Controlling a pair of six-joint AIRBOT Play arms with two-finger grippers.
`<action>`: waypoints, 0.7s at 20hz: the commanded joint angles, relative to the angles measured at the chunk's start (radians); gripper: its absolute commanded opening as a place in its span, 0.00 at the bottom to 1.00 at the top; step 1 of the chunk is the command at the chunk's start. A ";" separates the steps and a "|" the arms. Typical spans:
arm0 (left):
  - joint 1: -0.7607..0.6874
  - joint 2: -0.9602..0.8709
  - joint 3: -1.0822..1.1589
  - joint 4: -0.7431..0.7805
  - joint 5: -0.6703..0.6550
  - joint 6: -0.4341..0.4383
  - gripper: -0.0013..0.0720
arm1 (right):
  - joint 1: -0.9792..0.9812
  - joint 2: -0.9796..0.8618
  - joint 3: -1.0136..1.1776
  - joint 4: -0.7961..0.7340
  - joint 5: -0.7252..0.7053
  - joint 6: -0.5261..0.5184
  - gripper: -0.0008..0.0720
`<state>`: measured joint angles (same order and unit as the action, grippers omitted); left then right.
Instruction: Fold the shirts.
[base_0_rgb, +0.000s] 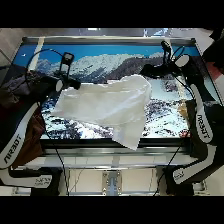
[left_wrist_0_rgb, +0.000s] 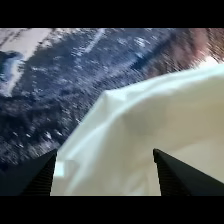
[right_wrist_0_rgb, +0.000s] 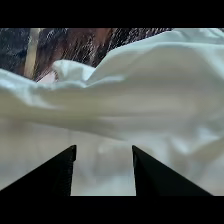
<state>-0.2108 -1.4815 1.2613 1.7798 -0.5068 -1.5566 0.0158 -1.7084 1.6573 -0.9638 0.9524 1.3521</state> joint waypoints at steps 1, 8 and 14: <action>0.088 -0.025 0.130 0.008 0.097 -0.109 0.98 | 0.004 -0.042 0.045 0.043 -0.135 -0.002 0.57; 0.608 0.382 0.142 0.008 -0.211 -0.255 0.98 | -0.289 0.210 0.323 -0.339 0.552 0.000 0.57; 1.047 0.547 -0.245 -0.254 -0.501 -0.286 0.97 | -0.610 0.546 0.075 -0.263 0.641 -0.041 0.57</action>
<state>0.6544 -1.0122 1.1934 1.7023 -0.8635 -1.8141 -0.4587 -1.3079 1.8618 -1.2560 1.5318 1.3350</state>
